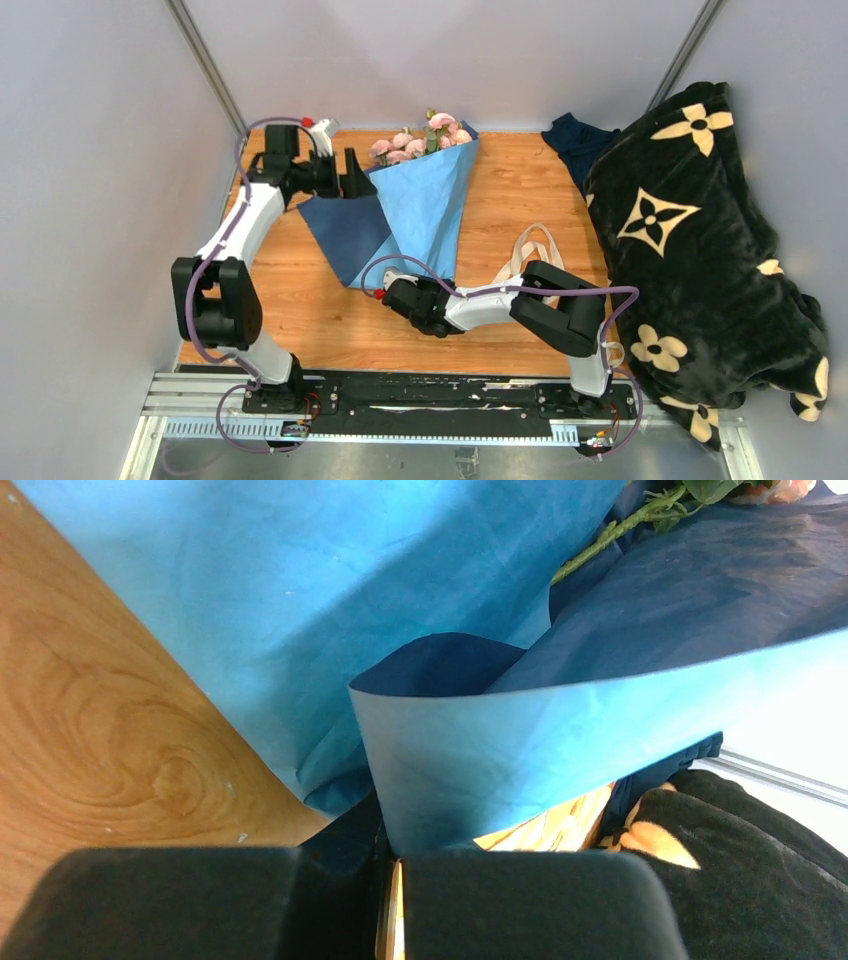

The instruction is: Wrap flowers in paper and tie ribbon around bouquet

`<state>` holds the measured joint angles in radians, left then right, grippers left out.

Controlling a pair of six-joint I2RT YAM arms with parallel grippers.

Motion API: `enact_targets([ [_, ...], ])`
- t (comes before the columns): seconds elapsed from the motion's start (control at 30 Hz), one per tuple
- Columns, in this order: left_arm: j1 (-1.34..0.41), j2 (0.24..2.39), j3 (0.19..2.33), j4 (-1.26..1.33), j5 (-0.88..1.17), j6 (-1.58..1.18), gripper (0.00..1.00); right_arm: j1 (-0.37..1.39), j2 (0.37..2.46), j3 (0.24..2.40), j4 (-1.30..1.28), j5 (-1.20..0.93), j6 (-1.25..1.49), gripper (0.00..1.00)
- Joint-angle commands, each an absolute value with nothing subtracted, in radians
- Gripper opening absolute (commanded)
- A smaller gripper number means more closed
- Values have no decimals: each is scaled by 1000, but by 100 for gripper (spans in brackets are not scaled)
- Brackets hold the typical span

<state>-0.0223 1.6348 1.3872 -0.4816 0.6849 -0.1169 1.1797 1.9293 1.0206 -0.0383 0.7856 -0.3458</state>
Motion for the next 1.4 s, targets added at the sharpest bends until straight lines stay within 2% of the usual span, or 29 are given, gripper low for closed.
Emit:
enact_targets([
  [0.0, -119, 1604, 1169, -225, 805, -312, 100, 1189, 1944, 1045, -67, 779, -364, 0],
  [0.13, -206, 1707, 1214, -295, 738, -249, 100, 1188, 1939, 1043, -68, 779, -378, 0],
  [0.27, -219, 1813, 1285, -307, 741, -258, 98, 1188, 1930, 1038, -68, 784, -387, 0],
  [0.3, -219, 1826, 1296, -305, 744, -261, 89, 1189, 1928, 1036, -68, 783, -391, 0],
  [0.37, -219, 1837, 1299, -279, 764, -287, 48, 1189, 1923, 1031, -65, 781, -401, 0],
  [0.4, -219, 1836, 1295, -258, 774, -293, 22, 1189, 1922, 1029, -64, 781, -408, 0],
  [0.43, -219, 1832, 1287, -249, 775, -295, 3, 1189, 1918, 1025, -65, 783, -417, 0],
  [0.47, -218, 1830, 1282, -249, 771, -291, 0, 1189, 1914, 1022, -67, 785, -428, 1],
  [0.53, -217, 1838, 1277, -282, 725, -258, 0, 1191, 1892, 1009, -80, 782, -451, 9],
  [0.63, -200, 1884, 1284, -357, 616, -202, 0, 1208, 1814, 969, -119, 740, -486, 33],
  [0.67, -195, 1905, 1285, -368, 592, -197, 0, 1210, 1775, 958, -141, 718, -484, 38],
  [0.8, -175, 1970, 1280, -393, 539, -185, 0, 1213, 1616, 950, -300, 558, -435, 45],
  [0.9, -175, 1984, 1261, -374, 525, -187, 0, 1204, 1489, 954, -395, 363, -406, 46],
  [0.97, -175, 1988, 1254, -376, 518, -182, 0, 1170, 1403, 964, -427, 153, -388, 46],
  [1.1, -175, 1983, 1241, -375, 504, -170, 0, 1010, 1357, 994, -354, -223, -292, 44],
  [1.2, -175, 1978, 1240, -378, 488, -167, 0, 861, 1420, 1007, -158, -401, -91, 38],
  [1.37, -175, 1963, 1238, -389, 464, -162, 0, 696, 1613, 1023, 89, -511, 134, 17],
])
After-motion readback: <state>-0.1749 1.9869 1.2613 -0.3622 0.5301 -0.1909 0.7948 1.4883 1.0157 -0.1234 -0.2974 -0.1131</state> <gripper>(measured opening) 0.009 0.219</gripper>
